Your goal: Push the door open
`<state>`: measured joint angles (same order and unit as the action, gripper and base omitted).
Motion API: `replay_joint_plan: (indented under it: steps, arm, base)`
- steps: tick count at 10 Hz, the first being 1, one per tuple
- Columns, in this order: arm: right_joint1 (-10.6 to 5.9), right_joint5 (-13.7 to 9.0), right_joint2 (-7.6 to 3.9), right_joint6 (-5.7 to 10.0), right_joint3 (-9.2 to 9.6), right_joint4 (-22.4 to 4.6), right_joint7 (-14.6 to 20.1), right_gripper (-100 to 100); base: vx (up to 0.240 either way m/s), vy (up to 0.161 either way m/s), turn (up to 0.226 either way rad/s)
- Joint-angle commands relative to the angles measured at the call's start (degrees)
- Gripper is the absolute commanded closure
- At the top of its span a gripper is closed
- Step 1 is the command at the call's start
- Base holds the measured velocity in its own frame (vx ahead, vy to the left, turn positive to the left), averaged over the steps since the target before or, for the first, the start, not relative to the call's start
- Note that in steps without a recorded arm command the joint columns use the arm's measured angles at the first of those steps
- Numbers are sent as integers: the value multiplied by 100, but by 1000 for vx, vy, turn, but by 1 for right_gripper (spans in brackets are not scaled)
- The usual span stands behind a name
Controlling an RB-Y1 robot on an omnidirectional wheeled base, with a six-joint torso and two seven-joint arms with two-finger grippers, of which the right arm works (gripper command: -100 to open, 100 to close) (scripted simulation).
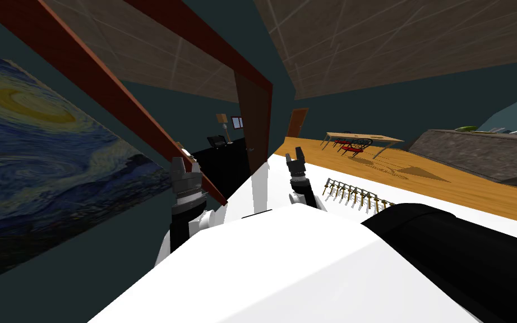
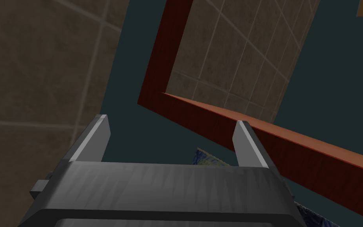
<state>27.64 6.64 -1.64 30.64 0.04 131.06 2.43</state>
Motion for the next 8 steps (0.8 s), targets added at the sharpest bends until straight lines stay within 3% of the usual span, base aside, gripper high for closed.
replay_joint_plan:
  steps: [1, 8]
  arm:
    - [-76, -5, -55, 33, 131, -197, 21, -100]
    - [-341, -21, -197, 146, 589, -883, 93, -100]
  base:
    - [146, 4, -49]
    - [179, -34, -31]
